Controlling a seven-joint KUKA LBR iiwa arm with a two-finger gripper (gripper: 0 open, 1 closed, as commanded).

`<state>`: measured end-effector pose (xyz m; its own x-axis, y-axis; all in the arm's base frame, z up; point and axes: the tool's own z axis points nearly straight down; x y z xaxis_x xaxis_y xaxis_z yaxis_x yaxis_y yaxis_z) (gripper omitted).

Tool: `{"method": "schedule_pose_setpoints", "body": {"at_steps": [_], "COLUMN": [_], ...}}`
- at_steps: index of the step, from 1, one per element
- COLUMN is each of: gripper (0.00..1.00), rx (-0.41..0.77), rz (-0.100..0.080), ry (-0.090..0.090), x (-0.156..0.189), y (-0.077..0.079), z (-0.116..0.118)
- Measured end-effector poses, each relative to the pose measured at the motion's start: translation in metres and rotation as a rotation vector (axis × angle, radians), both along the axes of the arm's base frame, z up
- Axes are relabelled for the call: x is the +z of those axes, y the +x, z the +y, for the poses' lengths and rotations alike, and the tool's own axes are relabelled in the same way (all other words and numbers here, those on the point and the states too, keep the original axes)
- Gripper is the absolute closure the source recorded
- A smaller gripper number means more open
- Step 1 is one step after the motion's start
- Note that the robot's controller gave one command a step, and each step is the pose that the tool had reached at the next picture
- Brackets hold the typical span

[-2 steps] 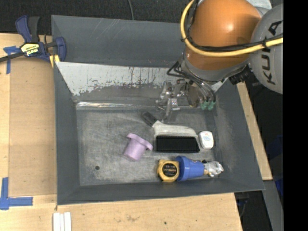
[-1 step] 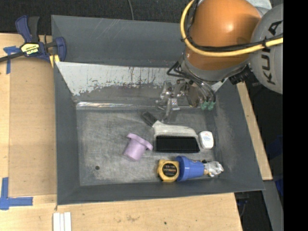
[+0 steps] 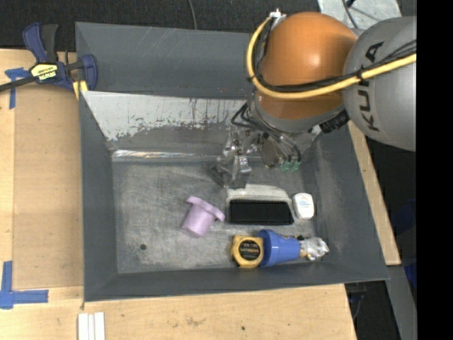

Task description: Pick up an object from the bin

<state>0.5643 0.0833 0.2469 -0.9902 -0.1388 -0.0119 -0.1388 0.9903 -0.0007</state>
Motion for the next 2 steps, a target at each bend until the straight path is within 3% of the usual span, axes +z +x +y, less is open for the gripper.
{"method": "schedule_pose_setpoints", "body": {"at_steps": [1, 2], "gripper": [1.0, 0.0], "rx": [0.11, 0.25], "rz": [0.005, 0.009], "ry": [-0.001, -0.002], "x": [-0.057, -0.093], "y": [0.002, -0.021], "z": [0.004, 0.017]}}
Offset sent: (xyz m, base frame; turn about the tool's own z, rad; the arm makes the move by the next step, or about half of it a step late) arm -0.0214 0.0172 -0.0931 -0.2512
